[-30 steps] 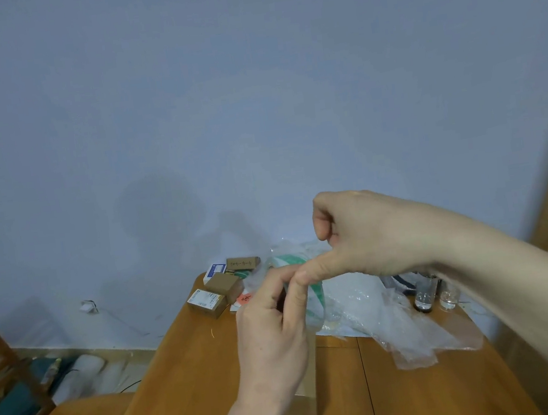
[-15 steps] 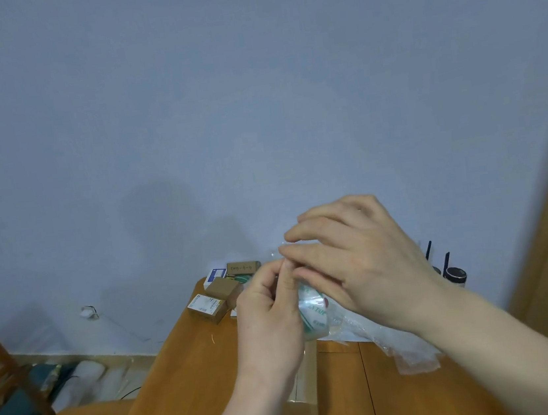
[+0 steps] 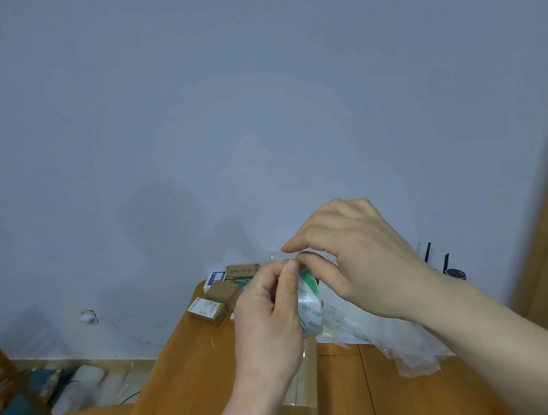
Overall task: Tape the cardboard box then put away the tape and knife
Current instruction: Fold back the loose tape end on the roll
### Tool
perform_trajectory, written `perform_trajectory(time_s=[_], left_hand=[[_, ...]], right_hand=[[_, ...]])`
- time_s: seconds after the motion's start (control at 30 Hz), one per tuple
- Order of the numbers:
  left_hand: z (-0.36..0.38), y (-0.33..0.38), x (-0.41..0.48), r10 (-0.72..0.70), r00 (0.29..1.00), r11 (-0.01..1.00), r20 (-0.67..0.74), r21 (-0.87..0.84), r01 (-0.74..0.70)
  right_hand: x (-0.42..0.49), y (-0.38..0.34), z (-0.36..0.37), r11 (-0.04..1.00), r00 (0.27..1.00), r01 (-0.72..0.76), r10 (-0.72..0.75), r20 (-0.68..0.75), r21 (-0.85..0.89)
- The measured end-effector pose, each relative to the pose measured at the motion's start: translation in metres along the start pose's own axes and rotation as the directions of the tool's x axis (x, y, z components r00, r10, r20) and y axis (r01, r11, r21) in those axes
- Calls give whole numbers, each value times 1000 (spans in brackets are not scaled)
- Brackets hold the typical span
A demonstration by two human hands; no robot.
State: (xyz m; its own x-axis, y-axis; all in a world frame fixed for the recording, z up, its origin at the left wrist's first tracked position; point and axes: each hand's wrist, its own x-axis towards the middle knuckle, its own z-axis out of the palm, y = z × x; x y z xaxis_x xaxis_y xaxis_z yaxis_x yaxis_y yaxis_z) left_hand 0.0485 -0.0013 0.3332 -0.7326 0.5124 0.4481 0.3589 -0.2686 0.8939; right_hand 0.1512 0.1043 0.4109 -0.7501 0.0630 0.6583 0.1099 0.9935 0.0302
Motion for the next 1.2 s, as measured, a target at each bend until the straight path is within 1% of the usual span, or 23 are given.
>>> perform_trajectory(time_s=[0.13,0.23,0.3,0.37,0.47,0.53,0.7,0.9,0.97,1.07,1.2], left_hand=[[0,0,-1,33,999,998,-6,60,-32],[1,0,-2,41,999,998,-10,55,-41],[2,1,-3,49,999,997,3,52,-49],[3,2,-4,54,998,997,18,49,-55],[3,3,-5,55,998,997,24,60,-56],[3,3,-5,53,998,996,28,63,-55],[4,4,-6,65,998,996,27,60,-66],[4,3,-9,72,996,997,43,32,-73],[4,5,-10,77,996,997,49,26,-78],[5,7,-13,44,997,999,65,-8,-43],[7,5,-17,6,996,1000,85,-30,-4]], right_hand=[[0,3,-4,989,994,-87,78,77,117],[0,4,-5,981,988,-108,88,128,164],[-1,5,-5,961,982,-137,100,160,239],[-1,6,-5,923,975,-184,127,182,338],[-1,8,-6,836,967,-248,182,180,489],[0,7,-7,793,961,-273,209,179,544],[1,8,-9,728,942,-336,272,198,597],[1,12,-11,711,929,-368,311,201,599],[1,15,-11,683,924,-378,317,213,625],[1,20,-12,632,914,-398,340,223,665],[-4,22,-10,651,911,-411,329,250,639]])
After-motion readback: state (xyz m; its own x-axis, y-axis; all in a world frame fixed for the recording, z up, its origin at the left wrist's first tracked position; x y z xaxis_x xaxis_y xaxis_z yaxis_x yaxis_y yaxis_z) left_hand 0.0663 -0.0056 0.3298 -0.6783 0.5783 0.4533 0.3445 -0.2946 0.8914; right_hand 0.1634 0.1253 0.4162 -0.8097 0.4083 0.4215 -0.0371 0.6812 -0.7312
